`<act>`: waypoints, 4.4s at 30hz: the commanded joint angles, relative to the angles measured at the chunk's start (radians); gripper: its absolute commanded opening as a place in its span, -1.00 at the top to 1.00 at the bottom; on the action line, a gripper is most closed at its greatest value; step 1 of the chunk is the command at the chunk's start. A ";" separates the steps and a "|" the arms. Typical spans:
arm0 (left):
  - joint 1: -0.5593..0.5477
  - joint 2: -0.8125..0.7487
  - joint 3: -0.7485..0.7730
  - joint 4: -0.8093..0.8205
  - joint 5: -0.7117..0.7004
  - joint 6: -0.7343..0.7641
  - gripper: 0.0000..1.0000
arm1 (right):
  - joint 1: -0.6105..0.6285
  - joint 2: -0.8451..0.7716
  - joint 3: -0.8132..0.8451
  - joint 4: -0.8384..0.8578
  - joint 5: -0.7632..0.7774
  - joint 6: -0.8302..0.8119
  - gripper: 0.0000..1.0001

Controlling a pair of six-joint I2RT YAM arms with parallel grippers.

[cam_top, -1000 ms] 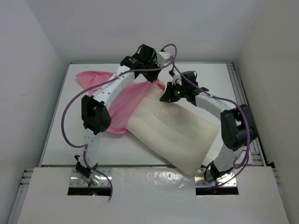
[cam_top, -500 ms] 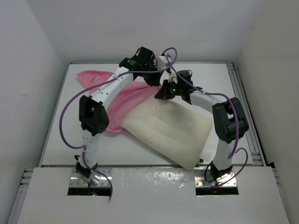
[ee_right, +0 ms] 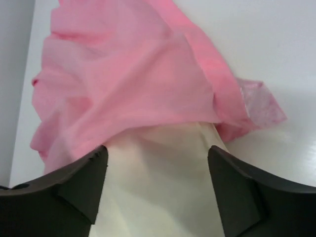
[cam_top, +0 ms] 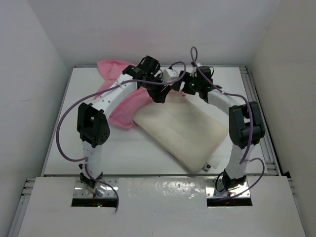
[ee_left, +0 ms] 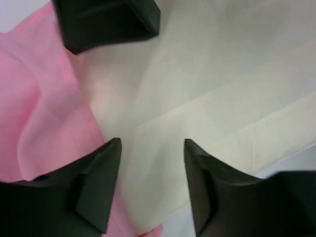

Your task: Put the pillow into the pillowcase

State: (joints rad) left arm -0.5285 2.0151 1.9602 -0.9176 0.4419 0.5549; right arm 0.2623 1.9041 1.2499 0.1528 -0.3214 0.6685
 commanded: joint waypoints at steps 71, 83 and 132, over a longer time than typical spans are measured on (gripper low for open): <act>0.090 -0.319 -0.325 -0.116 0.069 0.124 -0.64 | 0.183 -0.178 -0.160 0.068 -0.051 -0.109 -0.62; 0.039 0.033 -0.008 0.357 -0.343 -0.183 -0.26 | -0.035 -0.197 -0.045 -0.148 0.068 -0.191 -0.45; -0.105 0.165 0.424 -0.046 0.199 -0.035 1.00 | -0.067 -0.022 0.042 0.297 -0.010 0.319 1.00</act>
State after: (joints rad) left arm -0.5922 2.2631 2.4329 -0.9009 0.4824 0.4889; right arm 0.2050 1.8767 1.2819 0.2607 -0.4232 0.7841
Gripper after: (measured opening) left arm 0.005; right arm 0.047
